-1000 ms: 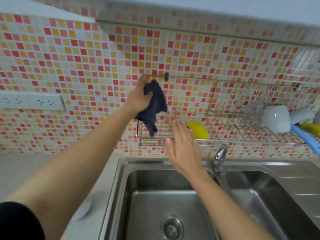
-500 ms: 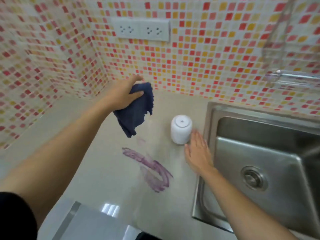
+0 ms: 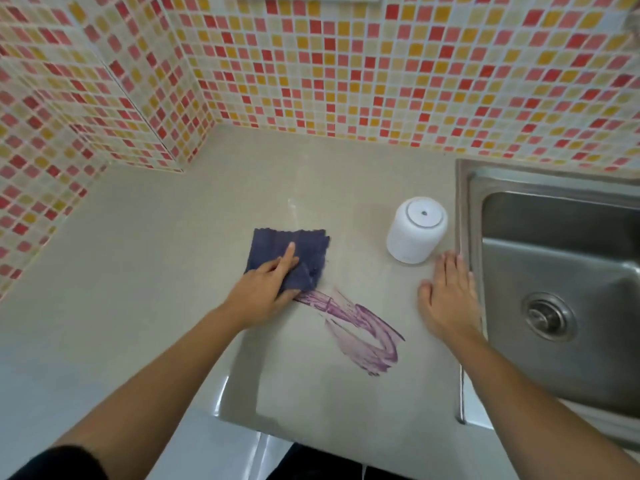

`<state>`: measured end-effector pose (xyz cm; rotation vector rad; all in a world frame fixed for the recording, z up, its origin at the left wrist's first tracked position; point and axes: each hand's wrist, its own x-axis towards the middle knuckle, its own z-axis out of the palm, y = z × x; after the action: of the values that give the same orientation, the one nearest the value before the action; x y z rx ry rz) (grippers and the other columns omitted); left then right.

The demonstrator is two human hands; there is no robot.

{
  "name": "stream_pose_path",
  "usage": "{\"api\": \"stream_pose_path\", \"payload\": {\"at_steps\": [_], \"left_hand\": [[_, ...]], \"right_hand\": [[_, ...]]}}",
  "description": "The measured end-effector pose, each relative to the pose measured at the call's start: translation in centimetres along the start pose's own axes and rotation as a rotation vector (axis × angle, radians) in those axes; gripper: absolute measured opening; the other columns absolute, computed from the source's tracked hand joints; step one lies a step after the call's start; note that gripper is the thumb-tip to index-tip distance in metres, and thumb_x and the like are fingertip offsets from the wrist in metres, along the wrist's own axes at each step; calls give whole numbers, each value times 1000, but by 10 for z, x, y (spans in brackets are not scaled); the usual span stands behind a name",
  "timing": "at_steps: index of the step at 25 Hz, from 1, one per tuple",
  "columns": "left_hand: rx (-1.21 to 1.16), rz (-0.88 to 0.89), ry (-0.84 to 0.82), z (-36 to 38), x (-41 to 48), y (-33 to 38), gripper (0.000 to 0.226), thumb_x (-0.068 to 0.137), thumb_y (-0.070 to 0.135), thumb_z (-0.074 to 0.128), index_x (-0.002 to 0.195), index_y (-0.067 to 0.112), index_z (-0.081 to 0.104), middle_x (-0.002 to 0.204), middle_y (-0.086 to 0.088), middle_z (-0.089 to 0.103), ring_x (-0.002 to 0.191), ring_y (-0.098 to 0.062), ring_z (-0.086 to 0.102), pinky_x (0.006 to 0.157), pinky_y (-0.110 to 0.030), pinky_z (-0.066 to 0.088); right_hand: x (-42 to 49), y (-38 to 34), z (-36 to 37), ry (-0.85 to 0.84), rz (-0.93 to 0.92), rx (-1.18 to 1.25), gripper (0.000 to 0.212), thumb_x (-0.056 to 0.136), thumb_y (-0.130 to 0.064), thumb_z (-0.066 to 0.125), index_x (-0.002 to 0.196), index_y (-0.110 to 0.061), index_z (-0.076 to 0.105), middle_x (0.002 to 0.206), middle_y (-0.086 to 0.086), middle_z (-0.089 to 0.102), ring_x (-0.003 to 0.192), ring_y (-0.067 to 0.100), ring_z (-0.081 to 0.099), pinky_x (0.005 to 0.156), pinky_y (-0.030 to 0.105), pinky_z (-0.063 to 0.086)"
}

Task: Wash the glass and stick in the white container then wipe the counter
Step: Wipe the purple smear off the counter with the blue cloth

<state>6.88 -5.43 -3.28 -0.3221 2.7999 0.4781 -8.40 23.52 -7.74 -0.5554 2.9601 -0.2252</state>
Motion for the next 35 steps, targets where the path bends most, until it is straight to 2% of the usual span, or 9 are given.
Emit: {"api": "stream_pose_path", "payload": {"at_steps": [4, 8, 12, 18, 20, 24, 28, 31, 35], "left_hand": [[-103, 82, 54, -4, 5, -2, 84, 74, 59, 19, 150, 24, 10, 159, 1, 6, 147, -19, 8, 117, -48, 14], [117, -84, 62, 11, 54, 4, 64, 93, 59, 17, 149, 35, -3, 159, 7, -10, 147, -21, -9, 112, -60, 1], [167, -154, 70, 10, 95, 9, 68, 86, 70, 10, 146, 43, -7, 159, 5, -12, 146, -27, -12, 109, -67, 1], [254, 148, 99, 50, -33, -18, 55, 93, 61, 6, 146, 46, -1, 156, 8, 12, 145, -24, 7, 105, -68, 20], [210, 67, 122, 45, -27, -42, 52, 95, 56, 4, 146, 45, 0, 155, 9, 17, 145, -20, 11, 107, -66, 23], [31, -263, 159, 16, 65, -5, 49, 98, 45, 11, 147, 43, 3, 160, 9, 4, 147, -21, -4, 116, -57, 3], [135, 28, 127, 68, -4, 55, 51, 95, 49, -2, 145, 43, 6, 158, 8, 14, 146, -21, 2, 114, -53, 12], [76, -235, 198, 63, -47, 9, 54, 95, 50, 4, 147, 38, 8, 157, 7, 18, 146, -20, 9, 112, -54, 17], [-25, -502, 285, 25, 50, -20, 50, 100, 41, 15, 149, 35, 8, 160, 5, 7, 147, -22, 0, 116, -53, 4]], "right_hand": [[2, 0, 3, 12, -3, -42, 76, 82, -42, 3, 147, -3, 13, 157, 13, 10, 145, 24, 2, 115, 37, -2], [3, 0, 6, 13, 7, -58, 76, 83, -43, 3, 147, -4, 12, 157, 11, 10, 145, 23, 2, 115, 36, -3], [3, -1, 6, 31, 10, -70, 73, 85, -42, 5, 147, -4, 11, 157, 11, 11, 145, 22, 2, 115, 35, -3], [3, 0, 9, 36, 9, -61, 72, 85, -40, 5, 147, -3, 12, 157, 11, 11, 145, 22, 3, 115, 35, -2], [4, -1, 9, 50, 13, -59, 72, 85, -40, 6, 147, -3, 12, 157, 12, 11, 145, 22, 3, 116, 36, -2], [5, -1, 9, 51, 8, -53, 72, 85, -39, 6, 147, -3, 14, 157, 12, 12, 145, 23, 3, 116, 38, 1], [5, 1, 9, 38, 6, -37, 73, 84, -40, 5, 147, -2, 13, 157, 12, 11, 145, 22, 3, 117, 37, -1], [4, -1, 9, 48, 9, -41, 72, 85, -38, 7, 147, -2, 12, 157, 12, 11, 145, 22, 3, 117, 37, 0], [4, -1, 8, 41, 10, -44, 69, 87, -36, 11, 147, -3, 12, 157, 12, 11, 145, 23, 3, 117, 37, 0]]}}
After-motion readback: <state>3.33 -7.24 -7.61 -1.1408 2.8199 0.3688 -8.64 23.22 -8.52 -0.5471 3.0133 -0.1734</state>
